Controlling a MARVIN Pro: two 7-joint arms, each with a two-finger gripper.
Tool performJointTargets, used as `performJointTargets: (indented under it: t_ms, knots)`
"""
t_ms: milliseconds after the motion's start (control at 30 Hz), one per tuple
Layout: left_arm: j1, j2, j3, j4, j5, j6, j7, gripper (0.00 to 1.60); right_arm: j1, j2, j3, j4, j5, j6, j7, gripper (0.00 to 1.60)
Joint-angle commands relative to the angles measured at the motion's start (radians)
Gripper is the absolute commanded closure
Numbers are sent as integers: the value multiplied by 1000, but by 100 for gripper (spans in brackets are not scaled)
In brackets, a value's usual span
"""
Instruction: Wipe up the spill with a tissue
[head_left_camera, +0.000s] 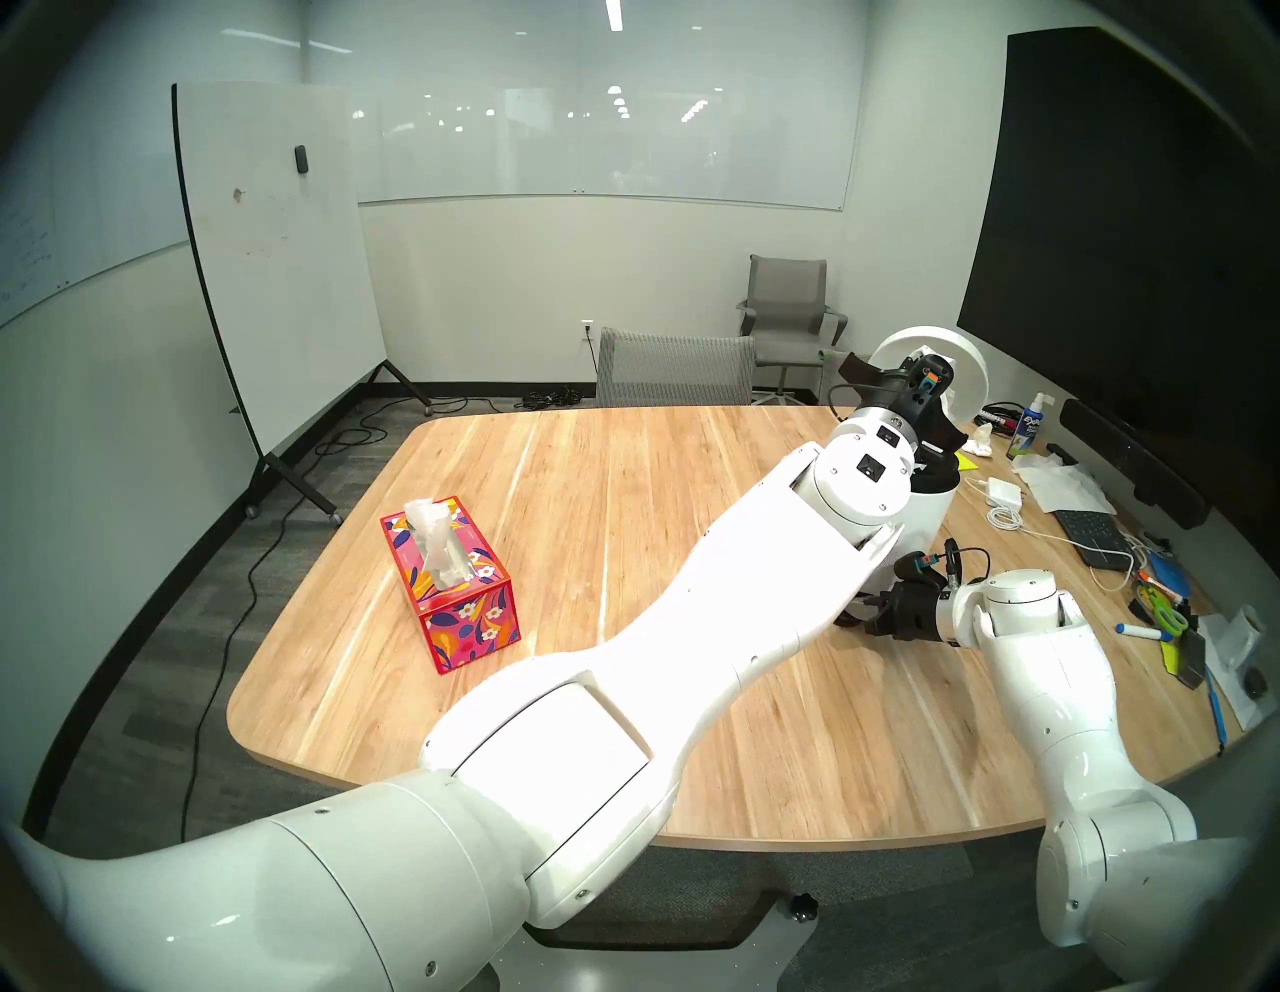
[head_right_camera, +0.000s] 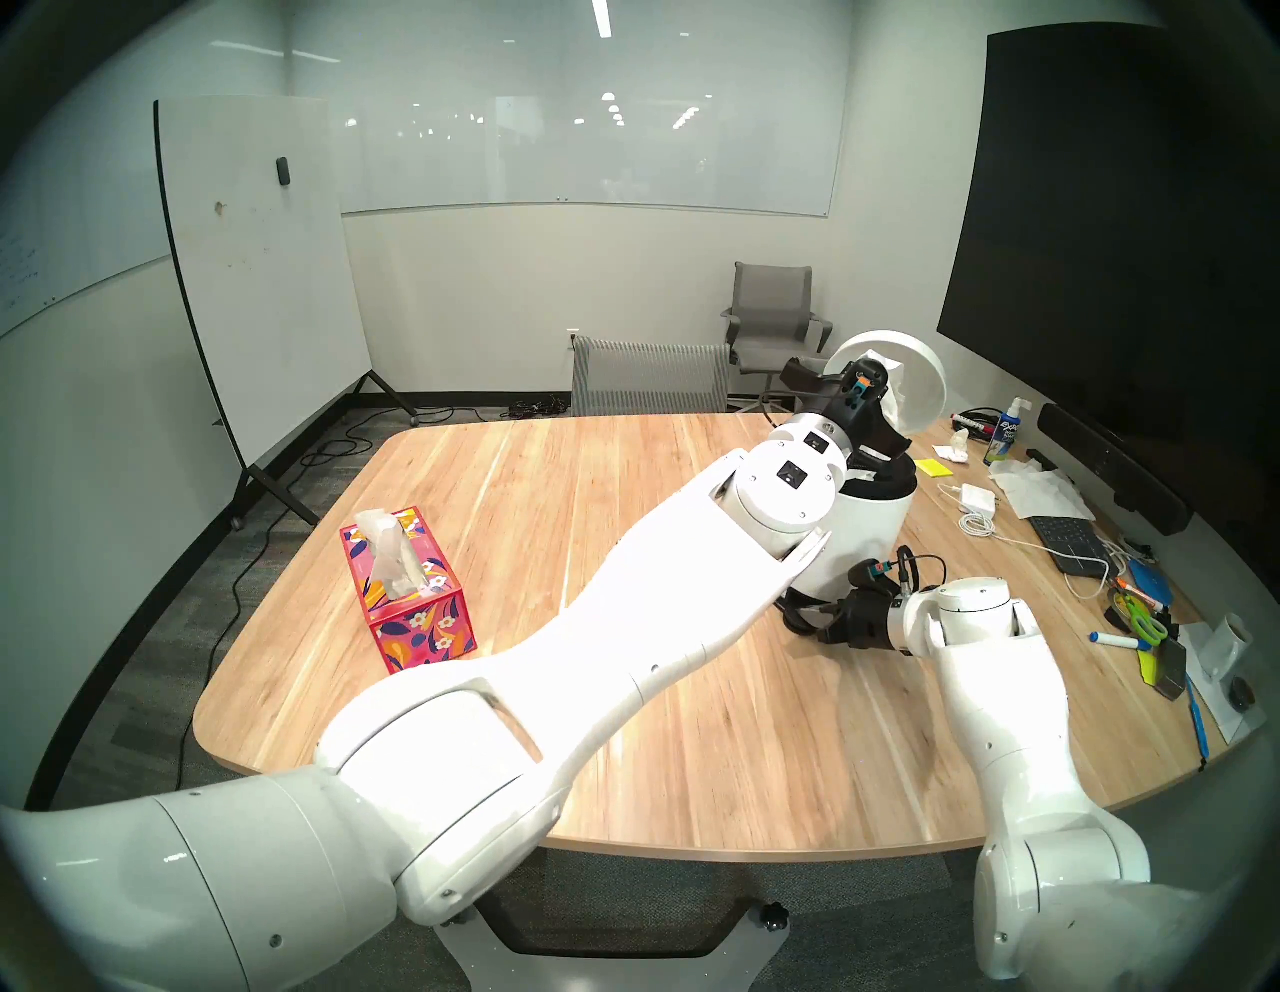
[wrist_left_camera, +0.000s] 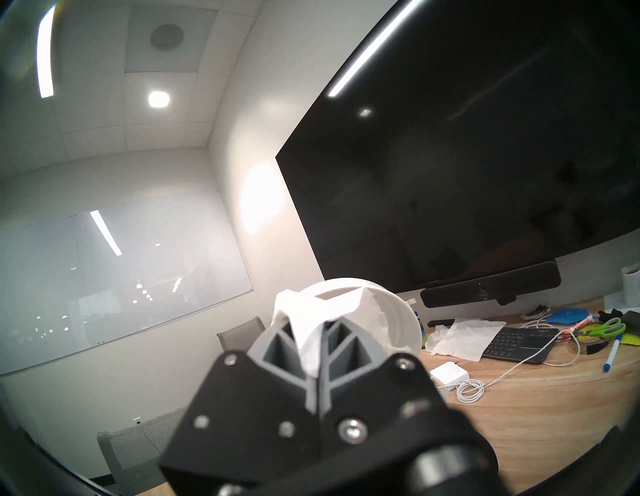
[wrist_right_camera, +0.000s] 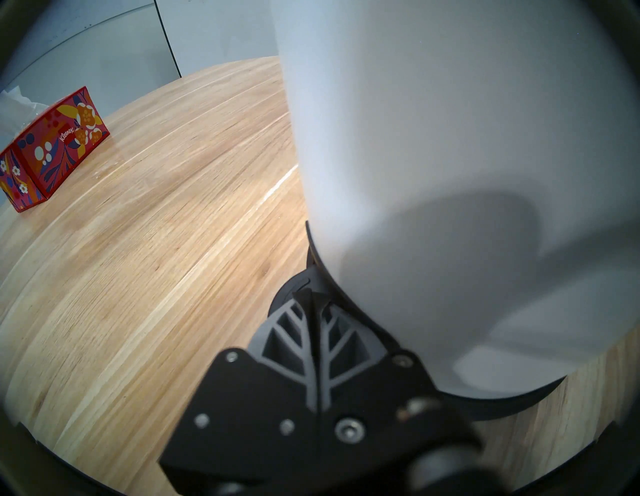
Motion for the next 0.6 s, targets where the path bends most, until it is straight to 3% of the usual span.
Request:
performJointTargets:
  t_ms: [0,567]
  knots:
    - [-71,-25,38,30,-52,-32,25,160,-33,11,-6,21,-18,11,-17,160]
    - [-152,-25,101,128,-186,-71,71,160,-32,11,-6,21,-15,9,-15,160]
